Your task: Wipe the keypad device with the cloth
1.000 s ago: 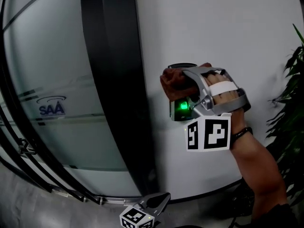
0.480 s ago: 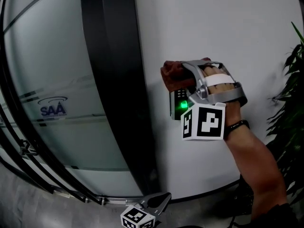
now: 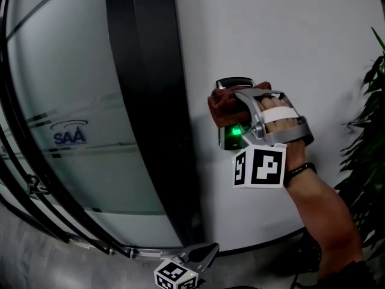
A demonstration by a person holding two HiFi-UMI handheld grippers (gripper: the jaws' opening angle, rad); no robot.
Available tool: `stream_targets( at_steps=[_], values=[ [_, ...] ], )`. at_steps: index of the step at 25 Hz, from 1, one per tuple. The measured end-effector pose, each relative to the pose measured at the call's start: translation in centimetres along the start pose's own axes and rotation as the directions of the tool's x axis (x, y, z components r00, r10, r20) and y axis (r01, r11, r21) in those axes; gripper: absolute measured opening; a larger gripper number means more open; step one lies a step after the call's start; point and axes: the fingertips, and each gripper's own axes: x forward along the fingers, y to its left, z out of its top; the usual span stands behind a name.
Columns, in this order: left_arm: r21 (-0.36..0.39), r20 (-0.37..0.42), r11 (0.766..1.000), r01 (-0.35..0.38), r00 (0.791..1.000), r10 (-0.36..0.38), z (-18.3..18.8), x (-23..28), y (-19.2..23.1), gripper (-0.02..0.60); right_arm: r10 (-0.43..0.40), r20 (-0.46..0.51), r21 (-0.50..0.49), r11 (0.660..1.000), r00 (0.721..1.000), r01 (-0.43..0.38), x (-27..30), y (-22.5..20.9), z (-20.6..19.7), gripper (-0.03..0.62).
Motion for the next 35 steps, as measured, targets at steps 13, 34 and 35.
stream_targets(
  at_steps=[13, 34, 35],
  values=[
    [-0.001, -0.009, 1.0, -0.003, 1.0, 0.003, -0.2, 0.0, -0.3, 0.017, 0.045, 0.011, 0.026, 0.999, 0.999, -0.045, -1.1, 3.5, -0.1, 0.054],
    [0.005, -0.006, 1.0, -0.007, 1.0, 0.007, -0.5, -0.1, 0.0, 0.017, 0.122, 0.004, 0.046, 0.991, 0.993, -0.122, -2.7, 8.2, -0.5, 0.055],
    [0.005, -0.004, 1.0, -0.009, 1.0, 0.009, -0.6, -0.1, 0.1, 0.017, 0.131, 0.003, 0.045, 0.99, 0.991, -0.131, -2.8, 8.6, -0.5, 0.055]
  ],
)
